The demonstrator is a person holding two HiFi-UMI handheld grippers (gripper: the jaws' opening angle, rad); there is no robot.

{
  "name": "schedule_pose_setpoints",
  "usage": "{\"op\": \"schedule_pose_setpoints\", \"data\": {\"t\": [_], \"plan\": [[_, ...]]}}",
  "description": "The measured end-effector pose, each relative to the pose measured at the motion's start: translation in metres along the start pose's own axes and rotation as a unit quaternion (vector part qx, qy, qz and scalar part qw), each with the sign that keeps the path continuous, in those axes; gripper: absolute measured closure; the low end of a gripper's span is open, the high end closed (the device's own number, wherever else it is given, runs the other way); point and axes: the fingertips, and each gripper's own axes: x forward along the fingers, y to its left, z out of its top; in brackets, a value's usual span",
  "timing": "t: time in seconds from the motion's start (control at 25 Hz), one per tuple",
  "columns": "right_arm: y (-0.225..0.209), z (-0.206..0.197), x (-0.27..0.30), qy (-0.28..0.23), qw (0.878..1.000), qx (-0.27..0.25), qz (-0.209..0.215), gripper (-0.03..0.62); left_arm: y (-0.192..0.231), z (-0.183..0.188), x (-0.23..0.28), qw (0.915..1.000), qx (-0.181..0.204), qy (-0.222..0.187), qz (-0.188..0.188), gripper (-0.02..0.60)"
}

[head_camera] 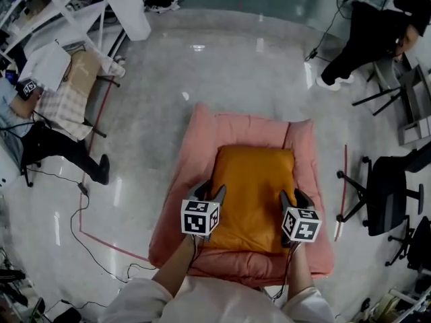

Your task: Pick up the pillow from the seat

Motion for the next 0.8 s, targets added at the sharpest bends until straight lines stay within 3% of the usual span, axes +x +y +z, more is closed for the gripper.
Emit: {"op": "schedule_pose_setpoints", "data": {"t": [0.16, 0.24, 0.52, 0.68, 0.8], "plan": [[-0.006, -0.024, 0.026, 0.048, 0.999, 0.010, 0.023, 0.330, 0.006, -0.028, 0.029, 0.9979, -0.034, 0.053, -0.014, 0.302], [-0.010, -0.036, 0.036, 0.075, 0.997, 0.019, 0.028, 0.321, 0.009, -0.041, 0.041, 0.9961, -0.042, 0.075, -0.018, 0.265], [-0.016, -0.074, 0.065, 0.175, 0.984, 0.039, 0.020, 0.316, 0.016, -0.091, 0.071, 0.9813, -0.086, 0.168, -0.040, 0.244], [-0.017, -0.095, 0.078, 0.217, 0.975, 0.045, 0.018, 0.318, 0.017, -0.112, 0.083, 0.9708, -0.079, 0.222, -0.044, 0.244], [-0.017, -0.104, 0.086, 0.230, 0.971, 0.056, 0.029, 0.318, 0.018, -0.121, 0.090, 0.9671, -0.073, 0.240, -0.043, 0.242]]}}
